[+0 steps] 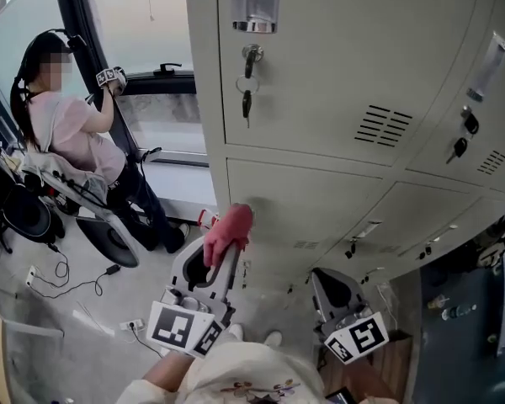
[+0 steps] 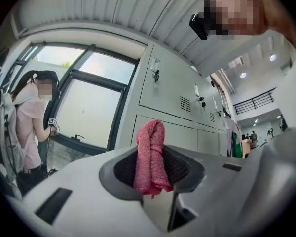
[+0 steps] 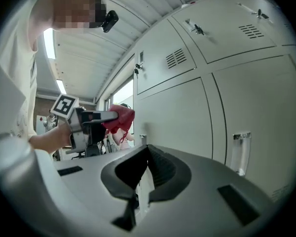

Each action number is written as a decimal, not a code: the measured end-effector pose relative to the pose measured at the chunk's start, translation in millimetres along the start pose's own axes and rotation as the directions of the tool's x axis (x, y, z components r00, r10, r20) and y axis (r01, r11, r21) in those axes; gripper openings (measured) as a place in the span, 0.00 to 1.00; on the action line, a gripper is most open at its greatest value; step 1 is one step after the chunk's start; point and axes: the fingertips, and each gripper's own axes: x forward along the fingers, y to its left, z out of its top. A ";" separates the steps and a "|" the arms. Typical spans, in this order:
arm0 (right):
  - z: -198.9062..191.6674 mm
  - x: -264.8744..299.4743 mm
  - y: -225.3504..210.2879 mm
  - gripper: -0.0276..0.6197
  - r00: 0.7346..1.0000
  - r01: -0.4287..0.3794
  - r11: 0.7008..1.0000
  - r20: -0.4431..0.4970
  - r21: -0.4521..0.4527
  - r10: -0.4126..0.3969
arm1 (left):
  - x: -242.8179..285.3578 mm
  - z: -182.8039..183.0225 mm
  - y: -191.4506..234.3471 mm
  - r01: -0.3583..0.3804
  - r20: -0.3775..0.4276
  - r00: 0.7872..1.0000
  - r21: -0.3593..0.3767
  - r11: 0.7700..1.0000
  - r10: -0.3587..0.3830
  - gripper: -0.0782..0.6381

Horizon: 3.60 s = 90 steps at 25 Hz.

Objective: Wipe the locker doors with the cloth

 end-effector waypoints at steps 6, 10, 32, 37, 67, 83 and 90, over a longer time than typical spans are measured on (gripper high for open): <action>-2.5 6.0 -11.7 0.05 1.000 -0.028 1.000 0.005 0.004 0.028 | 27.3 19.7 18.4 -0.066 0.033 0.997 0.044 0.997 0.064 0.27; -5.5 5.9 -16.2 0.05 1.000 -0.024 0.999 0.000 0.022 0.024 | 36.2 34.0 25.0 -0.112 0.069 0.992 0.076 0.991 0.107 0.27; -9.7 -13.5 -29.2 0.05 1.000 0.031 0.998 -0.002 0.059 -0.031 | 79.1 32.2 -15.8 -0.004 0.092 0.996 0.067 0.998 -0.002 0.27; -9.0 -24.3 -35.3 0.05 0.998 0.069 0.996 0.005 0.062 -0.070 | 88.3 28.1 -33.6 0.049 0.091 0.994 0.062 0.997 -0.054 0.27; -10.2 -72.4 -47.6 0.05 0.976 0.210 0.969 0.025 0.130 -0.215 | 142.0 -5.5 -151.8 0.338 0.062 0.938 0.049 0.940 -0.341 0.27; -10.4 -78.8 -54.3 0.05 0.975 0.220 0.970 0.012 0.107 -0.223 | 133.4 -21.3 -174.9 0.423 0.010 0.906 0.009 0.906 -0.423 0.27; -13.0 -53.7 -43.0 0.05 0.991 0.134 0.985 0.008 0.112 -0.136 | 102.3 -25.6 -116.6 0.274 0.004 0.962 0.043 0.961 -0.274 0.27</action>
